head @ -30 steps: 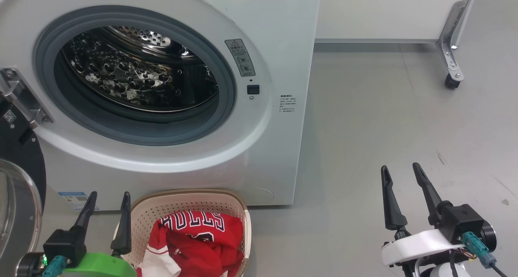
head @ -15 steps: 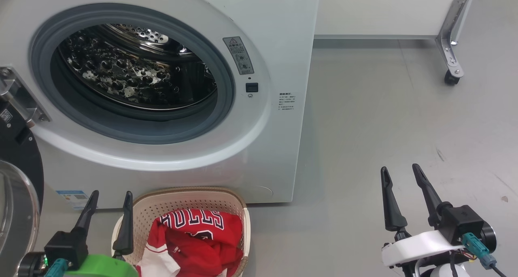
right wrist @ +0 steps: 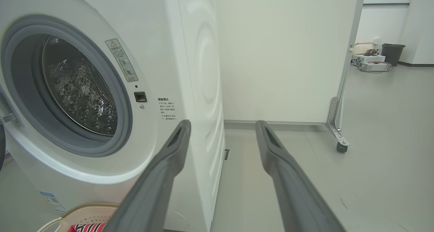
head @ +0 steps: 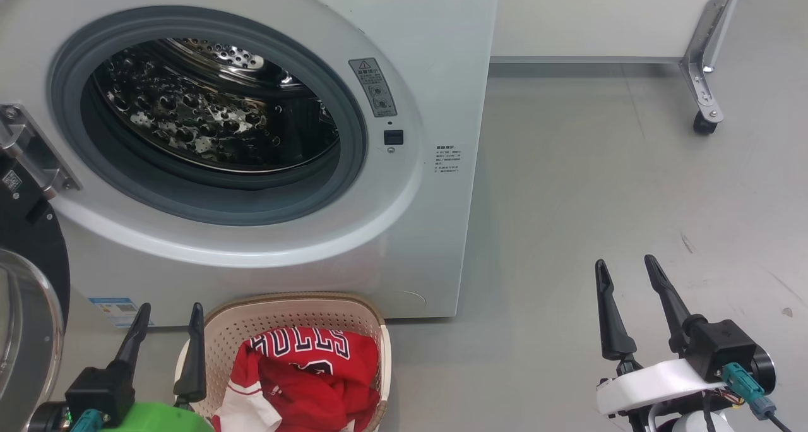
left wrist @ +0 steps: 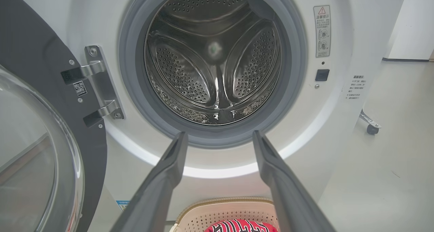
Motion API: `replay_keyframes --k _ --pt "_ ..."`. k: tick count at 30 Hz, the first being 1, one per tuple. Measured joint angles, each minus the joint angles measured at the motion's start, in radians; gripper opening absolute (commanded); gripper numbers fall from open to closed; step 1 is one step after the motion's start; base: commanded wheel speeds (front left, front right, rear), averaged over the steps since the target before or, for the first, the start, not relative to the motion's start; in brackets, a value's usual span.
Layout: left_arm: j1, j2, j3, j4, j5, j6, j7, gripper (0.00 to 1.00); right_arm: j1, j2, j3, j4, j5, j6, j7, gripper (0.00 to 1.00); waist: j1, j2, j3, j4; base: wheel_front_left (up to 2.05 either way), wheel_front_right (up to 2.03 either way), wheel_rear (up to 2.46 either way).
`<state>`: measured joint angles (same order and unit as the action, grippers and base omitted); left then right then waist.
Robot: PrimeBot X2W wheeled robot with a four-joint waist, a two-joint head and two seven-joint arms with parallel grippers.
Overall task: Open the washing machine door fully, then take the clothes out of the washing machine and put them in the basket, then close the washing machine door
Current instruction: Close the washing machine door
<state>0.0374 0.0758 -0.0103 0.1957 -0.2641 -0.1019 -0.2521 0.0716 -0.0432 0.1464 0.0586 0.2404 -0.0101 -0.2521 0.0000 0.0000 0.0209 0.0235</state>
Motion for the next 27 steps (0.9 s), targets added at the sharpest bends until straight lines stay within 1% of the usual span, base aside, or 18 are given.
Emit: replay_keyframes --k 13,27 --pt "0.005 -0.005 0.005 -0.001 0.002 0.000 0.000 1.00 0.000 0.000 -0.001 0.001 0.000 0.000 0.000 1.00 0.0000 0.0000 -0.006 0.003 -0.56 0.56 0.00" --pt "0.005 -0.013 0.010 -0.003 0.010 -0.002 0.000 1.00 0.000 0.001 -0.001 0.001 0.000 0.002 0.000 1.00 0.0000 0.0000 -0.001 0.003 -1.12 1.12 0.00"
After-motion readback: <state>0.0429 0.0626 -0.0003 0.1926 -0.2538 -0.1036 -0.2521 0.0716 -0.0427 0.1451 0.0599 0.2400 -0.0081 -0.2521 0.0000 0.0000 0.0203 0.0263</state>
